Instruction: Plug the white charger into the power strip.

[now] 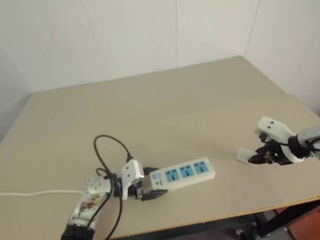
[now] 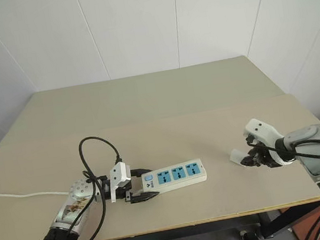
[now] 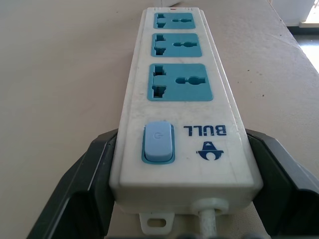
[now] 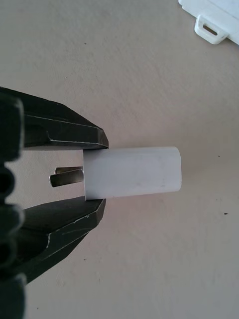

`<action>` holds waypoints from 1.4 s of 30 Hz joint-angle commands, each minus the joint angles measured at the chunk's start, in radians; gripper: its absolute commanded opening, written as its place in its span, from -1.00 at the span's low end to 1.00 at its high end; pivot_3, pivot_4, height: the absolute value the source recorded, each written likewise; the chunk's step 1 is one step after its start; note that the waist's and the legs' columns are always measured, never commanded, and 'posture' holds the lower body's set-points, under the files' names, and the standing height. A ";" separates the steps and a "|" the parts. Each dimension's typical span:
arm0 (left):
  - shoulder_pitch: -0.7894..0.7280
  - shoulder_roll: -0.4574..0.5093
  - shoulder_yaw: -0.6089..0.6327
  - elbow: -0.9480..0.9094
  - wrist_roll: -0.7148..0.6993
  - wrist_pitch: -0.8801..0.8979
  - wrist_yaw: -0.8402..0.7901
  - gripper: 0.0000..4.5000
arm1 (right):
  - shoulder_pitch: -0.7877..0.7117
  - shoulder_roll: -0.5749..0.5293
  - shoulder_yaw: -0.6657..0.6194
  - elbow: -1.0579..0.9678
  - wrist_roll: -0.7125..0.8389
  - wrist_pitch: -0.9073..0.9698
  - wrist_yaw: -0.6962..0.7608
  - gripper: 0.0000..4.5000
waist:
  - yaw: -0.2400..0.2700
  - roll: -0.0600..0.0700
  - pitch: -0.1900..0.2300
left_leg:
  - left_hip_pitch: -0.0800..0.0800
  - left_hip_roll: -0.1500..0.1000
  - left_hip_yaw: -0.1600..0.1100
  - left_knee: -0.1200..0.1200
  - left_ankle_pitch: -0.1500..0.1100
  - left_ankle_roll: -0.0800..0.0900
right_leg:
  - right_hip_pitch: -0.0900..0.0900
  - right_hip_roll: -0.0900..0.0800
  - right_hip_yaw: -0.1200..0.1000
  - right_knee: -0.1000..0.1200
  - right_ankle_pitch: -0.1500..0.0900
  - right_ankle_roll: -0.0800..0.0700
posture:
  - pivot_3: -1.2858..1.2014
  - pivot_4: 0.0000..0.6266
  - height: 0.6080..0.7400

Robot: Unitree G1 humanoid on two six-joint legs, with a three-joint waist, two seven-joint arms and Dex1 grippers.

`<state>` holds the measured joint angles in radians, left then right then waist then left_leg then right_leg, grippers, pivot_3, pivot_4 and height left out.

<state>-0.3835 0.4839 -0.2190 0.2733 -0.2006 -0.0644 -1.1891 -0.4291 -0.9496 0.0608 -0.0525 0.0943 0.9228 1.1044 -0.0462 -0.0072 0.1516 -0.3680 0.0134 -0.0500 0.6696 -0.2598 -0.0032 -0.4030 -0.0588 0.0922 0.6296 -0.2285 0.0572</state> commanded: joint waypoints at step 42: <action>-0.026 -0.018 -0.059 0.101 0.069 0.006 -0.005 0.46 | -0.634 -0.051 0.546 0.185 0.010 0.324 0.121 0.98 | 0.013 0.000 0.001 | -0.003 0.000 0.000 -0.001 0.000 0.000 | -0.002 -0.001 -0.002 -0.002 0.000 -0.001 | 0.03 -0.52 1.00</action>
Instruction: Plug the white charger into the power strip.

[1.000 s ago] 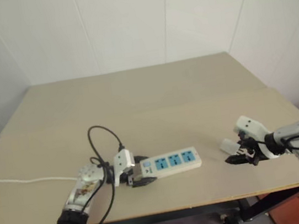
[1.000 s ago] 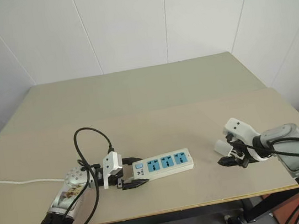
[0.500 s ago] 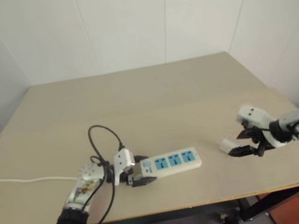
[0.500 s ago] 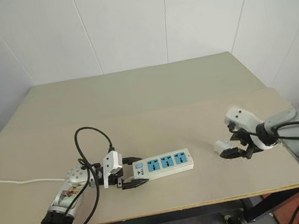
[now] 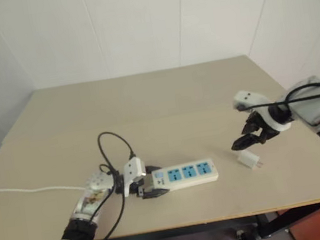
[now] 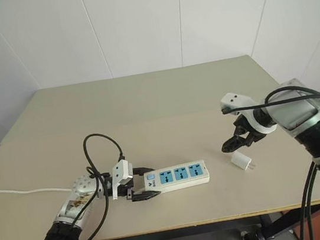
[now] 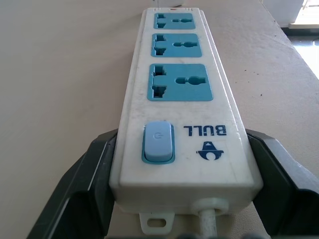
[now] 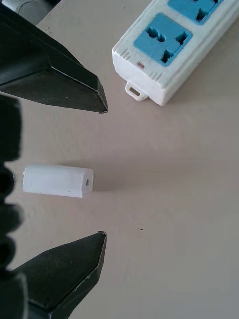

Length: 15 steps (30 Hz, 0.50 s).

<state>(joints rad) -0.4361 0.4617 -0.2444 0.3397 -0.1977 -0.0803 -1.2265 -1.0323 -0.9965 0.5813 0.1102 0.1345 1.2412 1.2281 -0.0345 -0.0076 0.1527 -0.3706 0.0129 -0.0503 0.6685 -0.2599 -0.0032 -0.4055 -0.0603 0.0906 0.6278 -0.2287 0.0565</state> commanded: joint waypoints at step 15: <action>0.042 0.002 -0.032 0.016 0.072 0.022 0.053 0.46 | -0.036 0.058 0.108 0.164 -0.083 -0.050 -0.001 0.98 | 0.001 0.000 0.000 | 0.000 0.000 0.000 0.000 0.000 0.000 | 0.000 0.000 0.000 0.000 0.000 0.001 | 0.03 -0.52 1.00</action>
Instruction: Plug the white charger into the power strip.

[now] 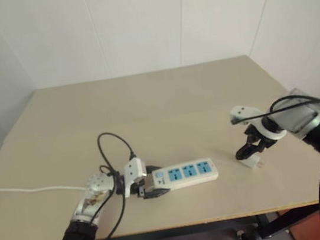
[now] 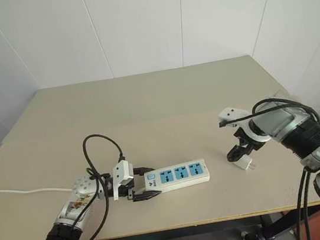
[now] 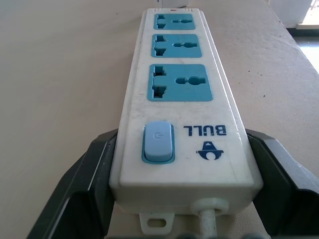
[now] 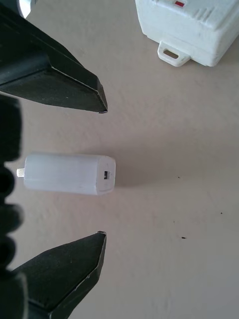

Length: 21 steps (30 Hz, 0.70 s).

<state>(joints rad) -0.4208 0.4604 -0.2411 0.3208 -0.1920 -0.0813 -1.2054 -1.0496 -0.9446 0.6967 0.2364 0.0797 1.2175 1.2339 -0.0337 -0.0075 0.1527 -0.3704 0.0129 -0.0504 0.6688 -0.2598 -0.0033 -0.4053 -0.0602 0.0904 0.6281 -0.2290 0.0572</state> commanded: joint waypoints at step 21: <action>0.059 0.015 -0.030 -0.010 0.067 0.036 0.061 0.46 | 0.040 0.064 0.010 0.125 -0.071 -0.085 0.013 0.69 | -0.001 0.000 0.000 | 0.000 0.000 0.000 0.000 0.000 0.000 | 0.000 0.000 0.000 0.000 0.000 0.000 | 0.03 -0.52 1.00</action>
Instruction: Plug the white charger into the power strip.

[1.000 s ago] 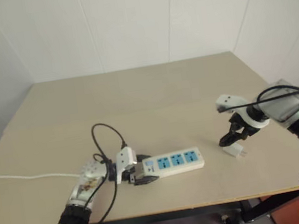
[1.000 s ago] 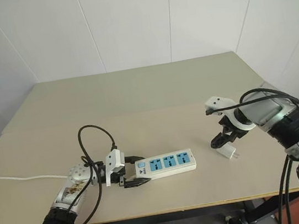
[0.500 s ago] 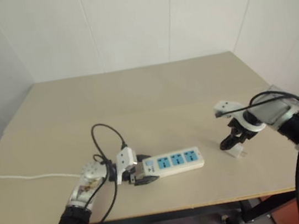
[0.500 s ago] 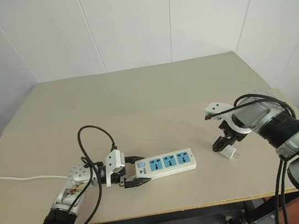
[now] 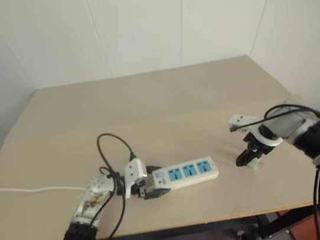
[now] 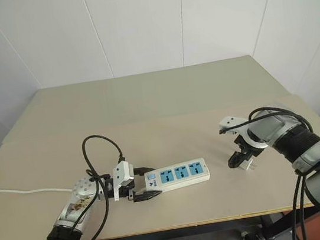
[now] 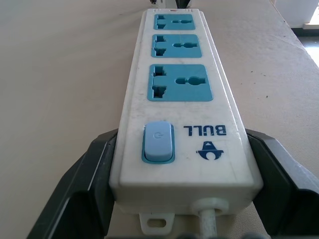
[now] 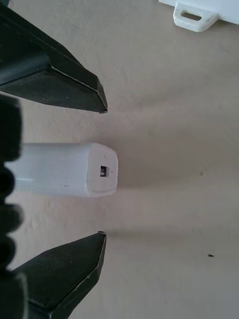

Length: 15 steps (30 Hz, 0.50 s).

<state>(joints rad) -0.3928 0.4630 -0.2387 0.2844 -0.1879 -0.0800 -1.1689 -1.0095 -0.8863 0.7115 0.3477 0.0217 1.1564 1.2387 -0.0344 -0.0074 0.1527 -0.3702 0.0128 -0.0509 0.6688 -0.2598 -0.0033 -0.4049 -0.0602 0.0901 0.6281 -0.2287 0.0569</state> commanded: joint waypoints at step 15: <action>0.044 0.028 -0.037 0.004 0.058 0.061 0.034 0.46 | -0.025 0.010 -0.106 0.050 -0.037 -0.161 0.017 -0.50 | -0.006 0.000 0.000 | 0.000 0.000 0.000 0.000 0.000 0.000 | 0.000 0.000 0.000 0.000 0.000 0.000 | 0.03 -0.52 1.00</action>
<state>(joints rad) -0.3650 0.4763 -0.2373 0.2363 -0.1875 -0.0562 -1.1339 -1.0055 -0.8707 0.6682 0.3973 -0.0186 1.0285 1.2570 -0.0403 -0.0075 0.1527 -0.3698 0.0129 -0.0510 0.6687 -0.2598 -0.0033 -0.4047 -0.0600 0.0899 0.6279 -0.2290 0.0574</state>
